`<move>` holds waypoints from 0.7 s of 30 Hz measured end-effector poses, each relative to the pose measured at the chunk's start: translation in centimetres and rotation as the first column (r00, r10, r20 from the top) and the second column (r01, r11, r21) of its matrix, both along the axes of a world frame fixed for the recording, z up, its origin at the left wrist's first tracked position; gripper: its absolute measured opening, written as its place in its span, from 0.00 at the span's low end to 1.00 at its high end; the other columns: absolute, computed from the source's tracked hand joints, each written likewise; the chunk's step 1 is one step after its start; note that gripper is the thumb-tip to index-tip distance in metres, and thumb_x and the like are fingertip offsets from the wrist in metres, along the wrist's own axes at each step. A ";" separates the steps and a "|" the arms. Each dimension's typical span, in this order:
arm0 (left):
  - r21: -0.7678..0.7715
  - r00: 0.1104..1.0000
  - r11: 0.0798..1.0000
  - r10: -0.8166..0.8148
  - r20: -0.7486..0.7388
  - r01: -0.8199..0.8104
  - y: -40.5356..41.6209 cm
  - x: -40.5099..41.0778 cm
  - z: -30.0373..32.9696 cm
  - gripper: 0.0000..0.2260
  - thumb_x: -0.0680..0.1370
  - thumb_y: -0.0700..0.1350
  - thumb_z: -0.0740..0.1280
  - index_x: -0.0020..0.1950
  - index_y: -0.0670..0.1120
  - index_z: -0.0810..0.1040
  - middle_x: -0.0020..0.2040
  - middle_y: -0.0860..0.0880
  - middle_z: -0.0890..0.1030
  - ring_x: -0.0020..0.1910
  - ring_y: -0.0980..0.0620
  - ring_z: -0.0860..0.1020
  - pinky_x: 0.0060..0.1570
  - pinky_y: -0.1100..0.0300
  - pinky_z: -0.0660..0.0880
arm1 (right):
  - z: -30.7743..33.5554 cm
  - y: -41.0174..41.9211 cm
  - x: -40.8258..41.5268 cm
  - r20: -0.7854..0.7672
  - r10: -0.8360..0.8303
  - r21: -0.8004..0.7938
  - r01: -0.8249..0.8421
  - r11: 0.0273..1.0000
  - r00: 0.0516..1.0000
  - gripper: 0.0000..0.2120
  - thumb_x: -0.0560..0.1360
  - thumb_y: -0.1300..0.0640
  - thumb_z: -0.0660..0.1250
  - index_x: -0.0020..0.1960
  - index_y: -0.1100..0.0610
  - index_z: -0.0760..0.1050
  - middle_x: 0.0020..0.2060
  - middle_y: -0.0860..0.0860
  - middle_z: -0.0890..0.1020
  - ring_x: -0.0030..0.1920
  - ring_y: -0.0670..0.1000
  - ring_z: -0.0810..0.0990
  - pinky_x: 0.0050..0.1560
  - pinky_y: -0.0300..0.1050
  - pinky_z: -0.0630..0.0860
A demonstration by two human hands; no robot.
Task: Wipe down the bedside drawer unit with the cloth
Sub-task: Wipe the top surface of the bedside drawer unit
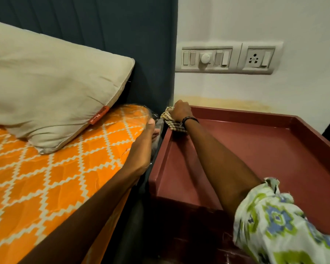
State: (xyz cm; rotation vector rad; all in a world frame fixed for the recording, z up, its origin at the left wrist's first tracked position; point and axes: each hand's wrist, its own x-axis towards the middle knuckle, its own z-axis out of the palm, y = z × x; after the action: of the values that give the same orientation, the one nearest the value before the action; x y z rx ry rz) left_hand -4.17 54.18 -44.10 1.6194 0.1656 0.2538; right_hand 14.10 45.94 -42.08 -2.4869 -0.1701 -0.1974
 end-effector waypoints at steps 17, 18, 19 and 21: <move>0.365 0.994 0.927 -0.109 0.034 0.089 -0.4 -1.0 -0.5 0.17 0.78 0.56 0.61 0.64 0.53 0.76 0.58 0.56 0.79 0.58 0.57 0.77 0.60 0.60 0.72 | 0.0 1.1 2.6 0.143 -0.011 -0.151 0.033 0.988 0.990 0.14 0.80 0.62 0.56 0.63 0.64 0.72 0.62 0.61 0.75 0.62 0.62 0.75 0.59 0.52 0.73; 0.373 0.993 0.924 -0.111 0.045 0.086 -0.3 -0.9 -0.5 0.17 0.78 0.56 0.61 0.63 0.52 0.77 0.58 0.56 0.79 0.58 0.58 0.77 0.59 0.62 0.72 | 0.0 1.4 2.8 0.158 -0.017 -0.168 0.044 0.985 0.987 0.14 0.80 0.63 0.57 0.63 0.64 0.72 0.62 0.61 0.75 0.62 0.61 0.75 0.59 0.52 0.73; 0.378 0.993 0.922 -0.107 0.054 0.078 -0.2 -0.9 -0.6 0.16 0.78 0.56 0.61 0.63 0.52 0.77 0.58 0.55 0.79 0.57 0.59 0.77 0.58 0.64 0.71 | -0.1 1.6 2.7 0.169 -0.017 -0.189 0.049 0.981 0.985 0.14 0.80 0.64 0.57 0.63 0.64 0.73 0.61 0.61 0.76 0.62 0.61 0.75 0.59 0.51 0.74; 0.380 0.992 0.922 -0.107 0.063 0.076 -0.1 -0.9 -0.5 0.16 0.78 0.55 0.62 0.63 0.51 0.77 0.59 0.55 0.80 0.57 0.59 0.77 0.56 0.66 0.71 | -0.1 1.6 2.6 0.187 -0.012 -0.222 0.055 0.973 0.982 0.13 0.79 0.65 0.58 0.62 0.64 0.74 0.60 0.61 0.76 0.61 0.61 0.76 0.58 0.51 0.74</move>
State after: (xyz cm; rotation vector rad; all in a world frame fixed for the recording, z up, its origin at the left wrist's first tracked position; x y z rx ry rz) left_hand -5.06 54.05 -44.65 1.9901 -0.0262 0.2924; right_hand 16.72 47.52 -42.22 -2.6981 -0.2400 -0.4471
